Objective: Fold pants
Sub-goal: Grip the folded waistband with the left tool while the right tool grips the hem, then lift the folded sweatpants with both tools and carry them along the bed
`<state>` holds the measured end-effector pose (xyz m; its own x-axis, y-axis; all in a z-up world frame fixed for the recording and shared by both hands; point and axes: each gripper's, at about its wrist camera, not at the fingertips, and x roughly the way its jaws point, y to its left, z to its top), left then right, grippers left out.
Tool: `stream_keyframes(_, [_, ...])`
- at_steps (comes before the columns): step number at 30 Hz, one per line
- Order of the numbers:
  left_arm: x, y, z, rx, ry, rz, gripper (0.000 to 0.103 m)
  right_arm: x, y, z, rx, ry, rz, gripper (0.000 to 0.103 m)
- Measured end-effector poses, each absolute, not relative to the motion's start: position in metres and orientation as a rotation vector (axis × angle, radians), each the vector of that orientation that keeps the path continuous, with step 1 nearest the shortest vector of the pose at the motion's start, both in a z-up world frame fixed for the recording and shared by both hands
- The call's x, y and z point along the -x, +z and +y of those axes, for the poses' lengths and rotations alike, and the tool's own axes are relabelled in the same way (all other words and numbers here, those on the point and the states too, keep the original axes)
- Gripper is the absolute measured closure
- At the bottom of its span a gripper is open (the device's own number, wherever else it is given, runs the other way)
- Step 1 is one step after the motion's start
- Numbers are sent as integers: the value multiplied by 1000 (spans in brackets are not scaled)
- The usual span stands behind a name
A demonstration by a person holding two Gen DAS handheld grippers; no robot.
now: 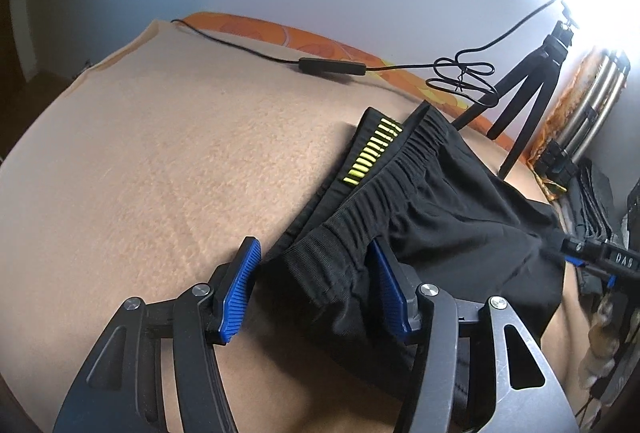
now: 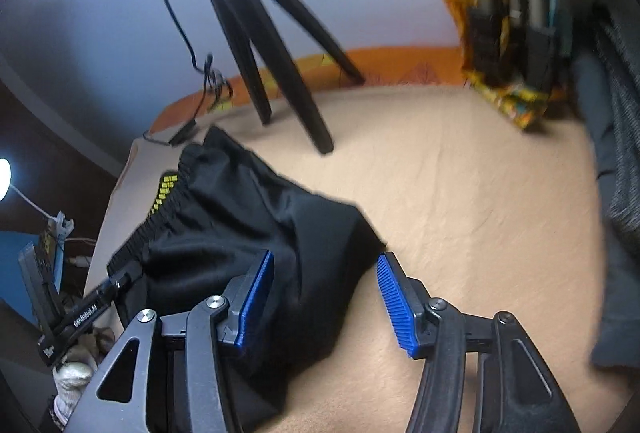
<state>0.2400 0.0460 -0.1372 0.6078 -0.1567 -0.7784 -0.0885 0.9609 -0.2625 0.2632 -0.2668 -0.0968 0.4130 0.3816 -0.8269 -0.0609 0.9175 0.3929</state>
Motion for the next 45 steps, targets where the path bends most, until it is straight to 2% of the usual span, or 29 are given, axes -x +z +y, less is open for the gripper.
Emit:
stream_keyframes(4, [-248, -139, 36, 278, -60, 905, 47, -263, -108, -258, -342, 299, 1126, 45])
stream_keyframes(5, [-249, -140, 33, 272, -63, 897, 62, -264, -108, -256, -340, 300, 1116, 44])
stream_keyframes(7, [-253, -142, 30, 269, -71, 884, 75, -267, -108, -253, -355, 312, 1108, 42])
stream_keyframes(8, [-255, -142, 29, 273, -77, 882, 81, -267, -108, -251, -359, 313, 1103, 42])
stream_keyframes(10, [-258, -143, 26, 281, -93, 879, 85, -269, -107, -245, -352, 315, 1091, 41])
stream_keyframes(12, [-258, -141, 26, 295, -99, 875, 87, -269, -107, -240, -350, 325, 1084, 52])
stream_keyframes(13, [-257, -140, 27, 307, -106, 871, 87, -270, -108, -238, -349, 330, 1090, 75])
stream_keyframes(14, [-257, -138, 28, 314, -110, 867, 88, -271, -109, -234, -344, 342, 1103, 87])
stream_keyframes(16, [-255, -133, 28, 321, -122, 856, 88, -270, -107, -231, -334, 345, 1097, 93])
stream_keyframes(31, [-221, -68, 19, 305, -185, 753, 89, -237, -1, -214, -119, 387, 926, 96])
stream_keyframes(45, [-179, -22, -27, 302, -308, 686, 90, -199, 48, -247, -83, 353, 867, 96])
